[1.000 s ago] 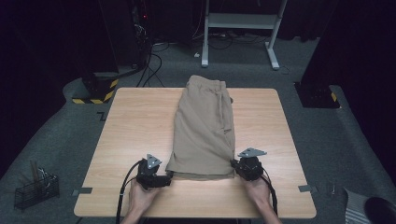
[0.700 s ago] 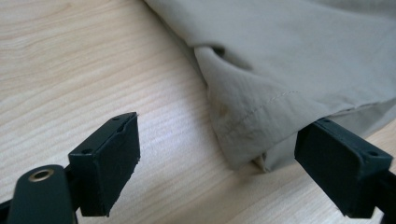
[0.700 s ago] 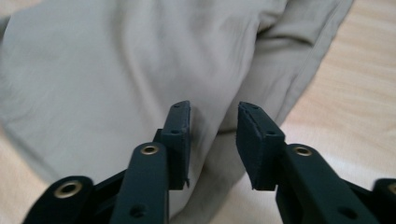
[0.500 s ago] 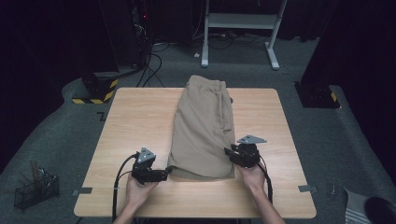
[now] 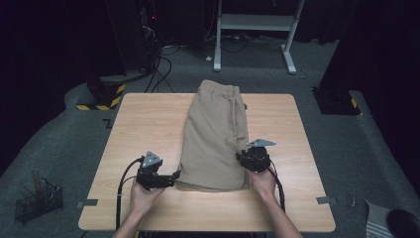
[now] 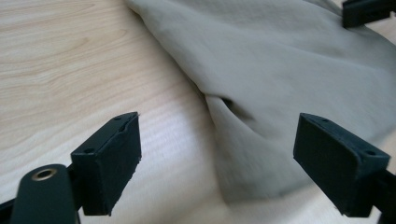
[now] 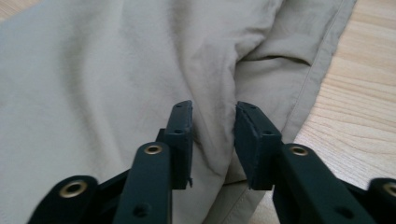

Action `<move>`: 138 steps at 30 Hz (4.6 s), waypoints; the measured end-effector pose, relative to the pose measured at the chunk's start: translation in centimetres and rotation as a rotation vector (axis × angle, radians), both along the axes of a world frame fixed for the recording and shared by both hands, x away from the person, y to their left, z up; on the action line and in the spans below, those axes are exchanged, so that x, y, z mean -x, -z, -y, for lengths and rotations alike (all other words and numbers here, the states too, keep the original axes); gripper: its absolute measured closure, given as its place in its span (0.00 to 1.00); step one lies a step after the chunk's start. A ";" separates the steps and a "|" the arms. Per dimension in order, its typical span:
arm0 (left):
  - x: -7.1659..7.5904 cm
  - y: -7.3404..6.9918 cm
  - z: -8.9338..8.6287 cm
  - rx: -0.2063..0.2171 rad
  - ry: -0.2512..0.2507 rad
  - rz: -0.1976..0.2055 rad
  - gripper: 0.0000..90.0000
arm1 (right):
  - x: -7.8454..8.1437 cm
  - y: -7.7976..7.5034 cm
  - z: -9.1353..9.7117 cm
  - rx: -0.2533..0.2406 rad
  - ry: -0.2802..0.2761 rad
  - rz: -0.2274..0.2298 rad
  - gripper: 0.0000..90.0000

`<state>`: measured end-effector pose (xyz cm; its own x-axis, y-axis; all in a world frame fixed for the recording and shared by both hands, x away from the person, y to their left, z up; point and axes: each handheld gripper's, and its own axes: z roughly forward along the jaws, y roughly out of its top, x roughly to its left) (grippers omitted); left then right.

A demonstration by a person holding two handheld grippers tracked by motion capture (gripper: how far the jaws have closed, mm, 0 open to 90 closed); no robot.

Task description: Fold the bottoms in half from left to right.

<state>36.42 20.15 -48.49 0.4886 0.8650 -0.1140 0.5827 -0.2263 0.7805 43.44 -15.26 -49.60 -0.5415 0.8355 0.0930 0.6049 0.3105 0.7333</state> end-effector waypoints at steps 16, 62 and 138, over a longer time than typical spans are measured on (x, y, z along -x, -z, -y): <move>-4.5 3.1 2.8 -0.171 -0.053 -0.091 0.25 | 0.5 0.8 0.8 0.041 -0.015 0.005 1.00; 0.2 1.8 3.1 -0.099 0.005 -0.074 0.26 | 5.3 0.1 1.4 0.039 -0.086 0.036 0.80; 1.6 2.1 2.4 -0.035 0.093 0.010 0.23 | 5.4 0.2 1.7 0.047 -0.077 0.114 0.65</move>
<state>34.79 17.75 -50.59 0.5683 0.8190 -0.0795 0.5503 -0.3064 0.7767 38.00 -16.96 -49.77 -0.6090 0.7931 -0.0109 0.4917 0.3883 0.7794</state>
